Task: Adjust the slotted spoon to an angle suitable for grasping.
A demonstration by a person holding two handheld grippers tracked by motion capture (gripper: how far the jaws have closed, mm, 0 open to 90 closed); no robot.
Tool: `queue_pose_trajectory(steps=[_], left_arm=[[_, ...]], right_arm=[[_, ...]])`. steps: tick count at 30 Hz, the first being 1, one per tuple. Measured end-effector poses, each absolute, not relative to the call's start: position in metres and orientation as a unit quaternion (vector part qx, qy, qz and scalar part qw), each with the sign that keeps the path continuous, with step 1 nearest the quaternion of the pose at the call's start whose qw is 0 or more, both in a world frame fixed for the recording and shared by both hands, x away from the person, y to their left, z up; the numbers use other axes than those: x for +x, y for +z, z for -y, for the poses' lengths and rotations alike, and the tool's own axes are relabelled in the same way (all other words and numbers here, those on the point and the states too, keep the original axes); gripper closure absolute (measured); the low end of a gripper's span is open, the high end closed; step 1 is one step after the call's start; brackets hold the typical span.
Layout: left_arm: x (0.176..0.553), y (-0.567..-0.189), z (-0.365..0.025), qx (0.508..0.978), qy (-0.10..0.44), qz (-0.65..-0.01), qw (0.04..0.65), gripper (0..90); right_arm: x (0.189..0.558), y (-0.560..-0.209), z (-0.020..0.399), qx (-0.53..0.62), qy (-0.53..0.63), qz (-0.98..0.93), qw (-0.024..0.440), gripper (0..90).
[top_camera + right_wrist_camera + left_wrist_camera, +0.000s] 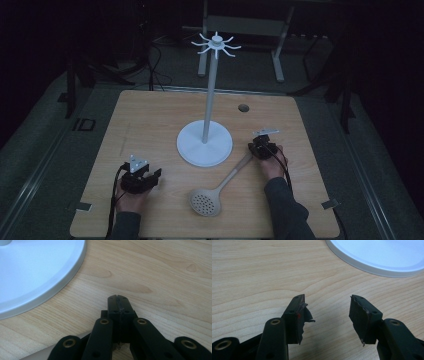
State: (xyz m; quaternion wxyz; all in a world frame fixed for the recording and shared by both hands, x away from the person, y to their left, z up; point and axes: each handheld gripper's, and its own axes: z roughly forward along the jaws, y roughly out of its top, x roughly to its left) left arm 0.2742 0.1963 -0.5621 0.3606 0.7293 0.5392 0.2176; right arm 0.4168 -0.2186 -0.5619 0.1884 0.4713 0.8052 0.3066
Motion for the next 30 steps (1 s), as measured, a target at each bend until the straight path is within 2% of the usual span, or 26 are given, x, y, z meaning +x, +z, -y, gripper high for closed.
queue_pose_trajectory(steps=[12, 22, 30], left_arm=[[0.274, -0.562, -0.196, 0.73, 0.218, -0.538, 0.361, 47.3], [0.273, -0.562, -0.196, 0.729, 0.218, -0.539, 0.36, 47.2], [0.273, -0.562, -0.197, 0.728, 0.219, -0.54, 0.361, 47.2]], right_arm=[[0.409, -0.559, 0.227, 0.48, 0.295, -0.804, 0.189, 90.0], [0.39, -0.558, 0.241, 0.474, 0.276, -0.81, 0.206, 90.0], [0.372, -0.558, 0.258, 0.486, 0.282, -0.803, 0.199, 90.0]])
